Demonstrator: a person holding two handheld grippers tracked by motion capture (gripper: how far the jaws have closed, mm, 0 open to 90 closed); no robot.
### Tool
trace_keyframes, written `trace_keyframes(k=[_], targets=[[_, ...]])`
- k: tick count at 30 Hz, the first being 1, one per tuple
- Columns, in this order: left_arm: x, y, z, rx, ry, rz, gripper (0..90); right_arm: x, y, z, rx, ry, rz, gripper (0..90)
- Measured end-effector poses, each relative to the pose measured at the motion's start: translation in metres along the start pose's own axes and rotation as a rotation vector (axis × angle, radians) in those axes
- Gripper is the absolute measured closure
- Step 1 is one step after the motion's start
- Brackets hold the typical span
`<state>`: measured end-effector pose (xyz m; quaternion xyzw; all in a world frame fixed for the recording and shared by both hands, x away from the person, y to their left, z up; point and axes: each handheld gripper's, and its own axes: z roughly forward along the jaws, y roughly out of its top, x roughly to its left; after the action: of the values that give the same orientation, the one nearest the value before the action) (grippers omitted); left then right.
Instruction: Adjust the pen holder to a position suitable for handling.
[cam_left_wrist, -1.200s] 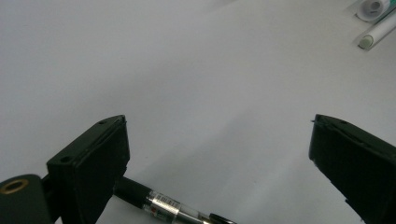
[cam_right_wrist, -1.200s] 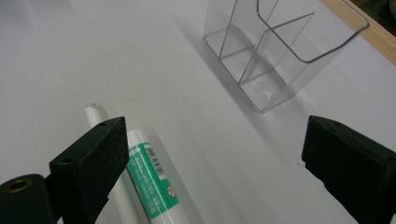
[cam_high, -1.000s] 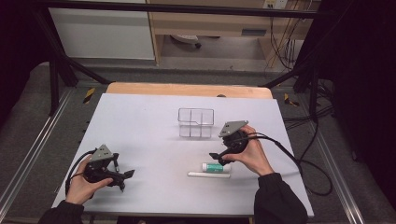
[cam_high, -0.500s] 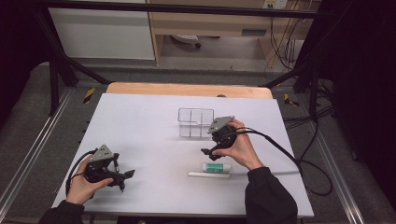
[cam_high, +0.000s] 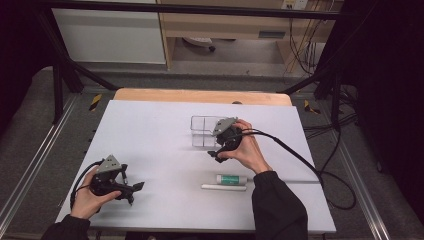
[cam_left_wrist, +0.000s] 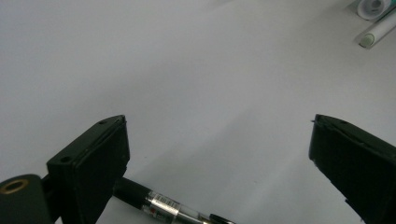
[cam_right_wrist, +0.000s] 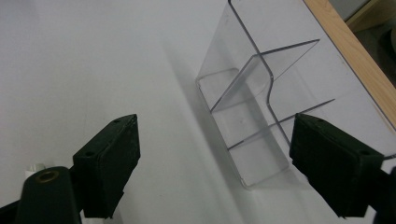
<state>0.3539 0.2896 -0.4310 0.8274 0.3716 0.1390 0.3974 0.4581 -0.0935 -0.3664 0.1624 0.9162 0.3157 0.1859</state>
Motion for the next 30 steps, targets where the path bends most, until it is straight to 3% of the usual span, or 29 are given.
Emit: trace_keyframes(k=[12, 18, 30], targets=[[0.000, 0.000, 0.001, 0.001, -0.001, 0.001, 4.9, -0.012, 0.008, 0.016, -0.004, -0.031, -0.021, 28.2], [0.000, 0.000, 0.002, 0.004, -0.002, 0.002, 4.9, -0.018, 0.010, 0.021, -0.042, -0.041, -0.013, 32.1], [0.000, 0.000, 0.002, 0.001, -0.005, 0.001, 5.1, -0.021, 0.018, 0.034, 0.012, -0.024, -0.086, 44.6]])
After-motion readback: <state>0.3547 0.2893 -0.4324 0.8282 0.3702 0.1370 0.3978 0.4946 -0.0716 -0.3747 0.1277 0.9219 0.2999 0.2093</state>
